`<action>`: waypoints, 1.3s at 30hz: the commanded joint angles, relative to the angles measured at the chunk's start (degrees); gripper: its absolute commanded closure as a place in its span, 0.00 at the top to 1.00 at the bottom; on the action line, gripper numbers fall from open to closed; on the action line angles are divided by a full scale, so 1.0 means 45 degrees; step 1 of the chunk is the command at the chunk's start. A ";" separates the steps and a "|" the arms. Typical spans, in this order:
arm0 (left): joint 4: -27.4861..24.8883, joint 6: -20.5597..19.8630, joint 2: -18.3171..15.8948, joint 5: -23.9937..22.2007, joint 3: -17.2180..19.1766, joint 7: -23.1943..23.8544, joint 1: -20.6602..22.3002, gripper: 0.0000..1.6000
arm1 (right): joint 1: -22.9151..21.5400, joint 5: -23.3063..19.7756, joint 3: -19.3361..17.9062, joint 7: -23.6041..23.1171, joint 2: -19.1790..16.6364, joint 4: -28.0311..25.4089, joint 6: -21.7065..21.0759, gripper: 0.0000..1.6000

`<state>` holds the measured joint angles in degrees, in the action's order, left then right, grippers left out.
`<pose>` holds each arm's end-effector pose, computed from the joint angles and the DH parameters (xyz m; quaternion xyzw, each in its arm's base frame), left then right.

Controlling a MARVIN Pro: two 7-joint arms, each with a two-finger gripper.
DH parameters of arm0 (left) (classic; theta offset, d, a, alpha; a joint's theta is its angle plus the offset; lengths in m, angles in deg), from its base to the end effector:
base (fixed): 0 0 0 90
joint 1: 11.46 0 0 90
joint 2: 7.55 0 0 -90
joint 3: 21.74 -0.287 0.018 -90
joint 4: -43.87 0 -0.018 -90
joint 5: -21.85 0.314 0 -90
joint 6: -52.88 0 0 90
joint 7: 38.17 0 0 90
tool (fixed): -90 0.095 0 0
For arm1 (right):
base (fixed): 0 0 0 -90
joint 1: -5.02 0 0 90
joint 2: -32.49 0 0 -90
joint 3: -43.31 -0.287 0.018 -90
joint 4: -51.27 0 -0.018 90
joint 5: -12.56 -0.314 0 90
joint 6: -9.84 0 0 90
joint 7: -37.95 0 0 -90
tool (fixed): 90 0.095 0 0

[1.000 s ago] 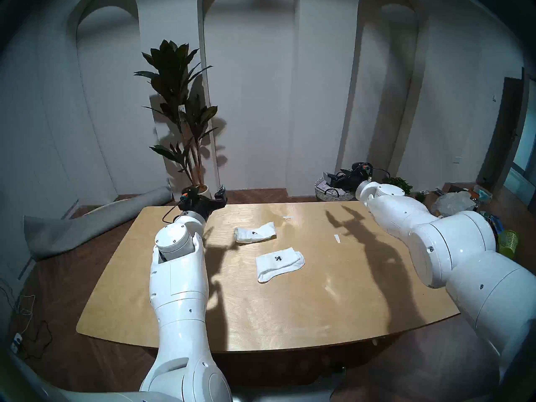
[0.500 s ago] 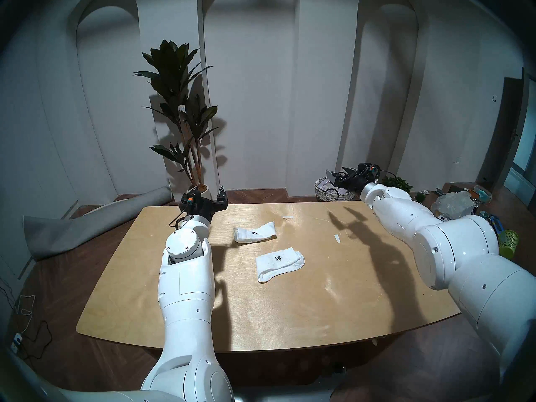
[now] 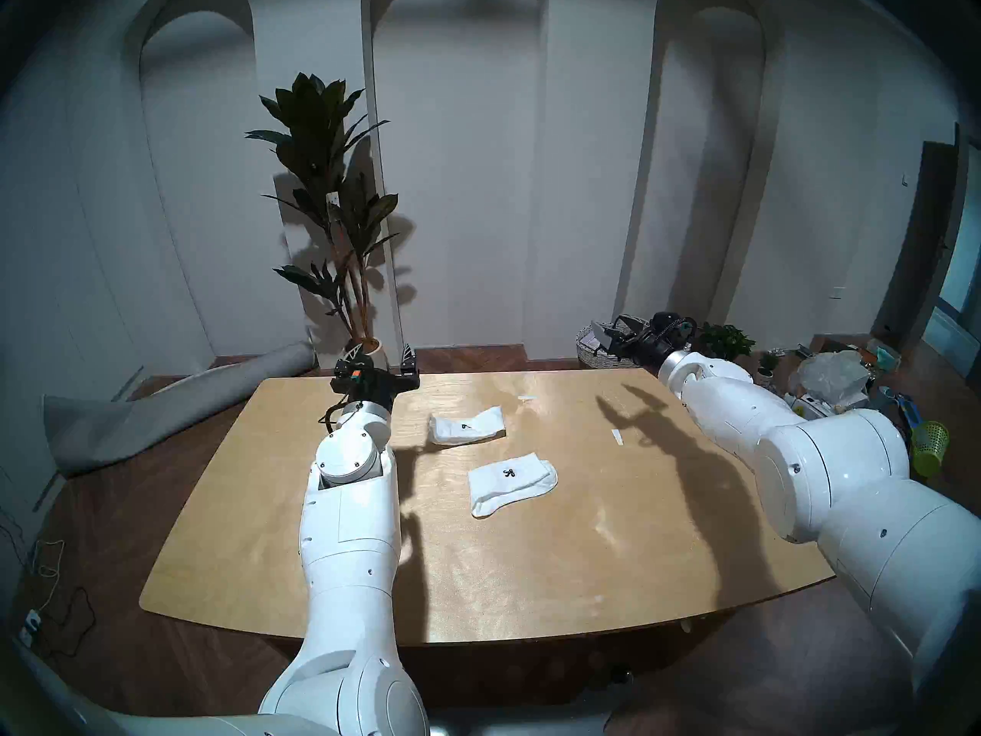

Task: Fold socks in half once and place them neatly on the table

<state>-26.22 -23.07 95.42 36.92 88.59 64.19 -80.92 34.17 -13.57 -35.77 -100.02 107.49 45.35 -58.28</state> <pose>0.5119 0.0156 -0.2789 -0.6388 -0.0209 -0.7691 0.0066 0.6062 -0.1026 -0.2477 -0.6611 -0.1425 -0.7021 0.2231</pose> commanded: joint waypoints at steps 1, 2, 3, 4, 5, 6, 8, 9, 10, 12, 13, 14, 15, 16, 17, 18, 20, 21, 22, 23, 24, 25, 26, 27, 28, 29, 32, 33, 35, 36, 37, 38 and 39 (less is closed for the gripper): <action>-0.0029 0.0789 -0.0032 0.0143 -0.0195 -0.0234 0.0372 1.00 | -0.0129 -0.0200 -0.0201 -0.0545 -0.0037 -0.0450 0.0737 1.00; 0.0008 0.0853 -0.0039 0.0171 -0.0213 -0.0263 0.0359 1.00 | -0.0108 -0.0196 -0.0209 -0.0590 -0.0038 -0.0482 0.0847 1.00; 0.0042 0.0951 -0.0050 0.0189 -0.0226 -0.0316 0.0359 1.00 | -0.0081 -0.0205 -0.0232 -0.0638 -0.0031 -0.0501 0.0944 1.00; 0.0079 0.1047 -0.0043 0.0229 -0.0240 -0.0354 0.0324 1.00 | -0.0044 -0.0231 -0.0273 -0.0672 -0.0023 -0.0510 0.1040 1.00; 0.0127 0.1120 -0.0068 0.0258 -0.0259 -0.0385 0.0316 1.00 | -0.0021 -0.0251 -0.0301 -0.0716 -0.0014 -0.0523 0.1117 1.00; 0.0165 0.1190 -0.0073 0.0267 -0.0268 -0.0426 0.0308 1.00 | -0.0002 -0.0222 -0.0284 -0.0706 -0.0027 -0.0534 0.1209 1.00; 0.0249 0.1374 -0.0102 0.0330 -0.0314 -0.0487 0.0279 1.00 | 0.0054 -0.0235 -0.0333 -0.0716 -0.0034 -0.0546 0.1400 1.00; 0.0279 0.1460 -0.0101 0.0356 -0.0323 -0.0527 0.0266 1.00 | 0.0072 -0.0241 -0.0353 -0.0733 -0.0034 -0.0559 0.1490 1.00; 0.0334 0.1543 -0.0136 0.0380 -0.0343 -0.0556 0.0265 1.00 | 0.0092 -0.0232 -0.0359 -0.0715 -0.0051 -0.0560 0.1588 1.00; 0.0391 0.1701 -0.0130 0.0423 -0.0356 -0.0632 0.0241 1.00 | 0.0147 -0.0210 -0.0372 -0.0640 -0.0090 -0.0530 0.1717 1.00; 0.0441 0.1806 -0.0152 0.0455 -0.0371 -0.0675 0.0237 1.00 | 0.0175 -0.0220 -0.0399 -0.0621 -0.0097 -0.0523 0.1810 1.00; 0.0467 0.1875 -0.0142 0.0477 -0.0373 -0.0706 0.0213 1.00 | 0.0192 -0.0216 -0.0415 -0.0556 -0.0126 -0.0507 0.1877 1.00; 0.0526 0.1975 -0.0180 0.0504 -0.0393 -0.0748 0.0222 1.00 | 0.0216 -0.0217 -0.0435 -0.0524 -0.0141 -0.0504 0.1978 1.00; 0.0552 0.2046 -0.0162 0.0522 -0.0394 -0.0789 0.0207 1.00 | 0.0232 -0.0243 -0.0475 -0.0463 -0.0167 -0.0476 0.2023 1.00; 0.0595 0.2132 -0.0179 0.0551 -0.0409 -0.0826 0.0208 1.00 | 0.0239 -0.0242 -0.0494 -0.0432 -0.0191 -0.0476 0.2109 1.00; 0.0624 0.2215 -0.0177 0.0575 -0.0418 -0.0862 0.0198 1.00 | 0.0242 -0.0276 -0.0546 -0.0407 -0.0205 -0.0481 0.2185 1.00; 0.0693 0.2366 -0.0189 0.0621 -0.0438 -0.0939 0.0192 1.00 | 0.0246 -0.0289 -0.0600 -0.0311 -0.0227 -0.0495 0.2329 1.00; 0.0746 0.2462 -0.0202 0.0647 -0.0452 -0.0990 0.0199 1.00 | 0.0250 -0.0308 -0.0642 -0.0231 -0.0231 -0.0494 0.2410 1.00; 0.0770 0.2488 -0.0199 0.0642 -0.0451 -0.1012 0.0202 1.00 | 0.0241 -0.0341 -0.0686 -0.0169 -0.0235 -0.0473 0.2398 1.00; 0.0811 0.2574 -0.0215 0.0667 -0.0464 -0.1053 0.0207 1.00 | 0.0244 -0.0335 -0.0700 -0.0112 -0.0252 -0.0480 0.2483 1.00; 0.0846 0.2640 -0.0211 0.0680 -0.0469 -0.1089 0.0207 1.00 | 0.0255 -0.0384 -0.0764 -0.0061 -0.0233 -0.0467 0.2508 1.00; 0.0876 0.2702 -0.0212 0.0698 -0.0476 -0.1123 0.0210 1.00 | 0.0263 -0.0425 -0.0818 -0.0025 -0.0216 -0.0451 0.2513 1.00; 0.0901 0.2771 -0.0199 0.0713 -0.0481 -0.1162 0.0210 1.00 | 0.0287 -0.0429 -0.0832 -0.0028 -0.0164 -0.0434 0.2505 1.00; 0.0933 0.2832 -0.0209 0.0727 -0.0489 -0.1195 0.0217 1.00 | 0.0297 -0.0440 -0.0859 0.0013 -0.0158 -0.0434 0.2551 1.00; 0.0970 0.2913 -0.0212 0.0748 -0.0496 -0.1240 0.0220 1.00 | 0.0309 -0.0457 -0.0892 0.0063 -0.0149 -0.0433 0.2609 1.00; 0.1001 0.2977 -0.0219 0.0764 -0.0503 -0.1273 0.0225 1.00 | 0.0318 -0.0469 -0.0920 0.0103 -0.0141 -0.0433 0.2651 1.00; 0.1090 0.3167 -0.0238 0.0816 -0.0525 -0.1378 0.0240 1.00 | 0.0348 -0.0508 -0.0996 0.0211 -0.0113 -0.0435 0.2775 1.00; 0.1122 0.3233 -0.0246 0.0832 -0.0532 -0.1414 0.0245 1.00 | 0.0359 -0.0520 -0.1020 0.0247 -0.0103 -0.0437 0.2818 1.00; 0.1179 0.3354 -0.0258 0.0861 -0.0545 -0.1479 0.0255 1.00 | 0.0378 -0.0540 -0.1066 0.0311 -0.0084 -0.0439 0.2897 1.00; 0.1212 0.3420 -0.0266 0.0882 -0.0553 -0.1515 0.0261 1.00 | 0.0388 -0.0552 -0.1091 0.0348 -0.0072 -0.0441 0.2939 1.00; 0.1240 0.3478 -0.0273 0.0898 -0.0561 -0.1548 0.0266 1.00 | 0.0398 -0.0562 -0.1111 0.0382 -0.0061 -0.0442 0.2982 1.00; 0.1271 0.3543 -0.0280 0.0912 -0.0569 -0.1585 0.0271 1.00 | 0.0409 -0.0574 -0.1136 0.0419 -0.0047 -0.0444 0.3029 1.00; 0.1296 0.3595 -0.0286 0.0924 -0.0575 -0.1614 0.0276 1.00 | 0.0418 -0.0583 -0.1154 0.0450 -0.0036 -0.0446 0.3065 1.00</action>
<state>-20.45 -9.54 94.11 40.90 86.55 57.50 -81.05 36.63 -15.55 -40.31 -98.67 106.78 44.27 -46.24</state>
